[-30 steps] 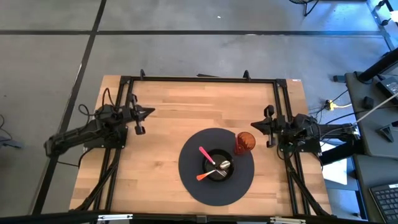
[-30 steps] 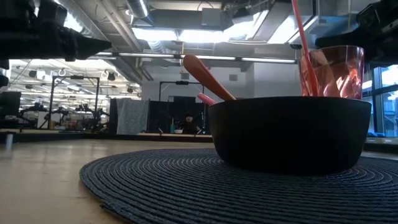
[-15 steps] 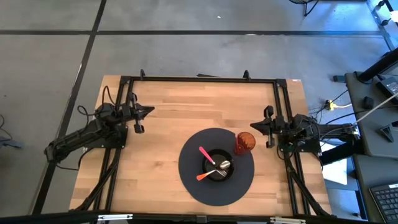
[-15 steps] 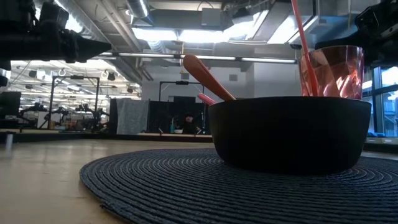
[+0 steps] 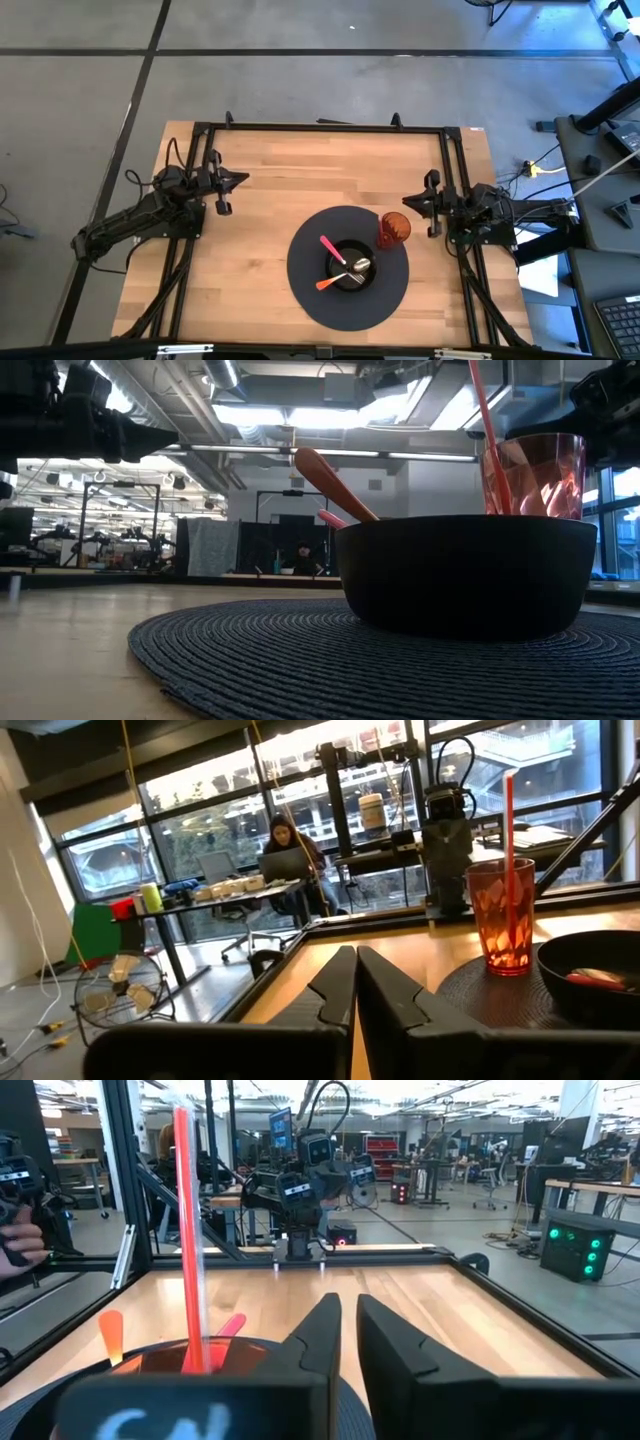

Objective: Pick & Place Utensil
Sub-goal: Return to Home Position

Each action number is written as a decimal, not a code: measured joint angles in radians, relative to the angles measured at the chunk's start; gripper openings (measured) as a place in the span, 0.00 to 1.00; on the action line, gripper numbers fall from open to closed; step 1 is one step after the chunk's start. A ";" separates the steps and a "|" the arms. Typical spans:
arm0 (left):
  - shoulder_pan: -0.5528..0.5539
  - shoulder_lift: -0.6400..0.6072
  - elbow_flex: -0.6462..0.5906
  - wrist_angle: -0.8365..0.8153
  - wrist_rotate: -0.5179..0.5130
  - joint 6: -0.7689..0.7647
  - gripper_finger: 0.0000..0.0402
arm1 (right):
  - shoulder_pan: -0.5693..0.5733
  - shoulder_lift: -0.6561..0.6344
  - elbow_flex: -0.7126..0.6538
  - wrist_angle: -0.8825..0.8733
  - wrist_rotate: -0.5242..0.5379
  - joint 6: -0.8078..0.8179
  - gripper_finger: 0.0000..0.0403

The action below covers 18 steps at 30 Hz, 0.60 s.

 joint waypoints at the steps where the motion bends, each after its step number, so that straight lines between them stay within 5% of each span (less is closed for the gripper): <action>1: 0.000 0.000 0.000 0.000 0.000 0.001 0.02 | 0.000 0.000 0.000 -0.001 0.000 0.000 0.10; 18: 0.000 0.000 0.000 0.000 0.000 0.002 0.01 | 0.000 0.000 0.000 -0.005 0.000 0.002 0.10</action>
